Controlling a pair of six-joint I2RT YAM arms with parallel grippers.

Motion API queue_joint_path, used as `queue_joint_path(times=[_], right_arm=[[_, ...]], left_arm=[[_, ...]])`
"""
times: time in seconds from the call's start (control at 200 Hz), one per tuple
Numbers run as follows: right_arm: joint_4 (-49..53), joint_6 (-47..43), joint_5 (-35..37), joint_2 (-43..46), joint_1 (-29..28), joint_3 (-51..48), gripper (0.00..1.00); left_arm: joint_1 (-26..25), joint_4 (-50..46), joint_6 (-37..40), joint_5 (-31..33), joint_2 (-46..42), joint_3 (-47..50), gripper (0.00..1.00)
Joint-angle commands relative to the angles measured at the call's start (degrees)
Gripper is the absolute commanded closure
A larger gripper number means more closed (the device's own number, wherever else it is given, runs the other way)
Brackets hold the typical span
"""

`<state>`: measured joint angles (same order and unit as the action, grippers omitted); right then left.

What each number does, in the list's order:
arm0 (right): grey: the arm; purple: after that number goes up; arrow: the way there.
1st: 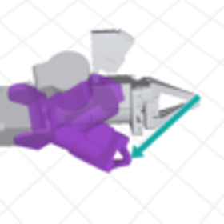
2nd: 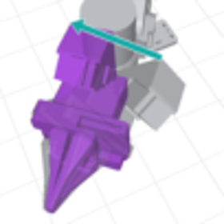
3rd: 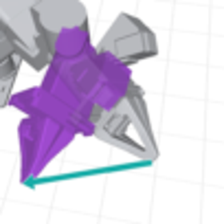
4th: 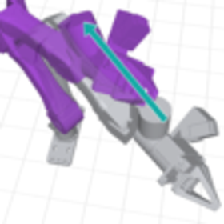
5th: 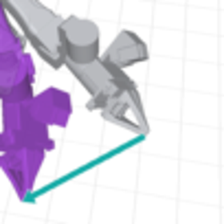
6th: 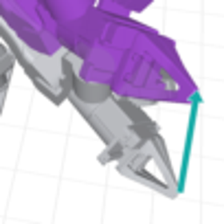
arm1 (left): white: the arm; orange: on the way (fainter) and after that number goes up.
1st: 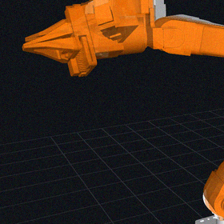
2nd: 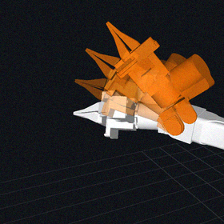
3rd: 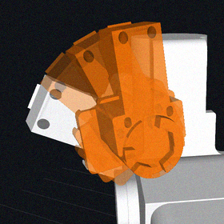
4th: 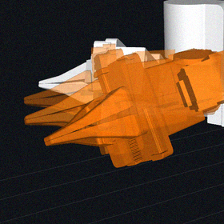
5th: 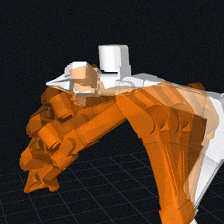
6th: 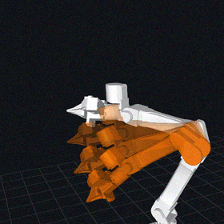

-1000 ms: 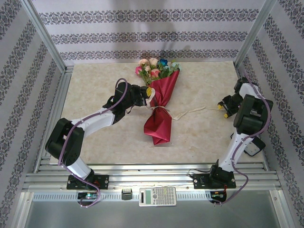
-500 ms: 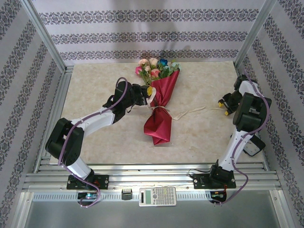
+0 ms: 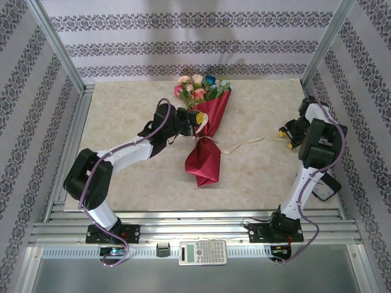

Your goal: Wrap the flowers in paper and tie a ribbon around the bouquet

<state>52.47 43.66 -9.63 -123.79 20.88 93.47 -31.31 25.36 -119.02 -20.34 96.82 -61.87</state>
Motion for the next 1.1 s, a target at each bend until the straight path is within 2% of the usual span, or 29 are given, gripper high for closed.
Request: queue_joint_path(times=[0.0, 0.08, 0.16, 0.195, 0.25, 0.265, 0.51, 0.679, 0.799, 0.939, 1.094], right_arm=[[-0.7, 2.4, 0.4, 1.6, -0.8, -1.5, 0.43], [-0.8, 2.7, -0.1, 1.0, -0.9, -1.3, 0.44], [-1.2, 2.9, -0.6, 0.3, -0.9, -1.3, 0.57], [-1.6, 3.1, -0.8, 0.2, -0.9, -1.4, 0.7], [-2.4, 3.4, -0.8, 0.7, -1.1, -1.8, 0.96], [-2.6, 3.5, -0.7, 1.0, -1.2, -1.9, 1.0], [-5.4, 3.3, 2.3, 16.8, -7.5, -3.4, 1.0], [-4.1, 3.5, 2.9, 29.6, -19.4, -3.0, 1.0], [-7.8, 5.6, 3.5, 36.4, -28.3, -3.8, 1.0], [-12.1, 6.1, 0.6, 35.9, -36.9, 0.0, 1.0], [-14.1, 5.5, -3.3, 29.8, -42.5, 8.3, 1.0]], left_arm=[[-0.9, 3.3, -1.8, -0.9, 0.7, -1.4, 1.0], [-1.0, 3.3, -1.6, -1.1, 0.8, -1.2, 1.0], [-1.0, 3.5, -1.6, -1.3, 0.8, -0.9, 1.0], [-1.0, 3.5, -1.4, -1.3, 0.8, -0.9, 1.0], [-1.0, 3.4, -1.1, -1.4, 0.8, -0.9, 1.0], [-1.0, 3.4, -0.9, -1.4, 0.8, -0.9, 1.0], [-1.0, 3.1, 2.7, -3.1, 2.5, -0.4, 1.0], [-1.0, 6.1, 6.7, -5.3, 6.9, -3.2, 1.0], [-0.9, 2.6, 12.5, -7.7, 8.4, -5.8, 1.0], [-1.2, -2.4, 21.1, -10.5, 8.8, -8.3, 1.0], [-2.6, -8.8, 32.3, -10.6, 7.2, -8.9, 1.0]])
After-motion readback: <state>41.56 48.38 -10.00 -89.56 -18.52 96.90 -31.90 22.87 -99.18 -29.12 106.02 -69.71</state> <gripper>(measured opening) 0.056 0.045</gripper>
